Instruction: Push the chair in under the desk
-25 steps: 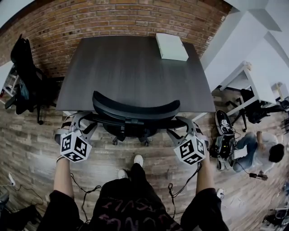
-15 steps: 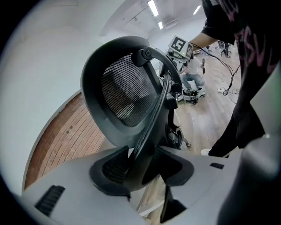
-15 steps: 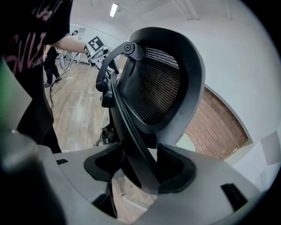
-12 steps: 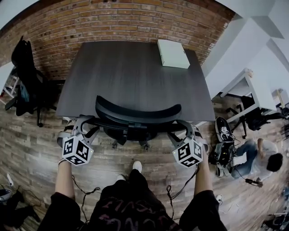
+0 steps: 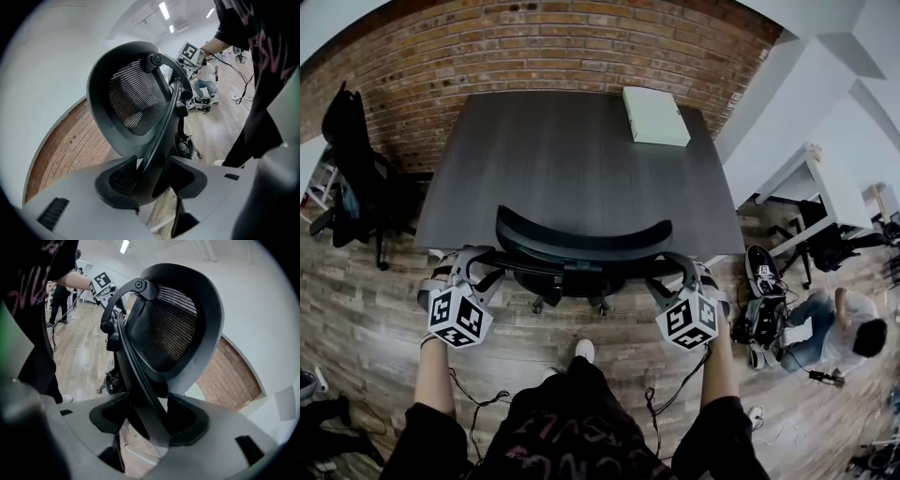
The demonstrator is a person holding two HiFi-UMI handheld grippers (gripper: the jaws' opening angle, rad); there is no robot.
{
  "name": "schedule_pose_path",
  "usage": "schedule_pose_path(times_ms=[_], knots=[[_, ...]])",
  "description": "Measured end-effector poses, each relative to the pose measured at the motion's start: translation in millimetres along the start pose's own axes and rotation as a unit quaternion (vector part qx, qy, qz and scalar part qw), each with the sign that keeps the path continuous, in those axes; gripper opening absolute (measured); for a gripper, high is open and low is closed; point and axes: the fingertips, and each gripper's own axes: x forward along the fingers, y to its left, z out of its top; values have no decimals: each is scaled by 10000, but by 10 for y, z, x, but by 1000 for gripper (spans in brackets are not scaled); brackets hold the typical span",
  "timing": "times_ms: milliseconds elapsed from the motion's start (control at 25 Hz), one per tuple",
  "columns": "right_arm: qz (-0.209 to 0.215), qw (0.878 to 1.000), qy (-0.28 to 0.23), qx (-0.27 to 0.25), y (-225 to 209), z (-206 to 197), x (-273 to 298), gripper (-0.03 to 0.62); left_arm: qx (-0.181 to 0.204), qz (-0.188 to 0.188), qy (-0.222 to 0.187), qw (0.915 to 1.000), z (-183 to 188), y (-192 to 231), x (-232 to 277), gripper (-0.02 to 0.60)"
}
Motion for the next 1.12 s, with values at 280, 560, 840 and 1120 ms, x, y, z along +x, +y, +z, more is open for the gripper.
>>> schedule_pose_path(times_ms=[280,560,840,1120], knots=[[-166,9998,99,39,16,-6,-26,256,70,38,78,9999,20,-14,-13,204],[-622,9977,-112,226,14,73,-192,255,-316,297,-147,9990,51,39,-199,202],[-643,9897,-577,1143,198,272,-381,249,-573,494,-393,9964,107,10,-328,198],[-1028,9694,-1115,1933,269,540,-689,161,-836,859,-775,9898,223,29,-584,143]])
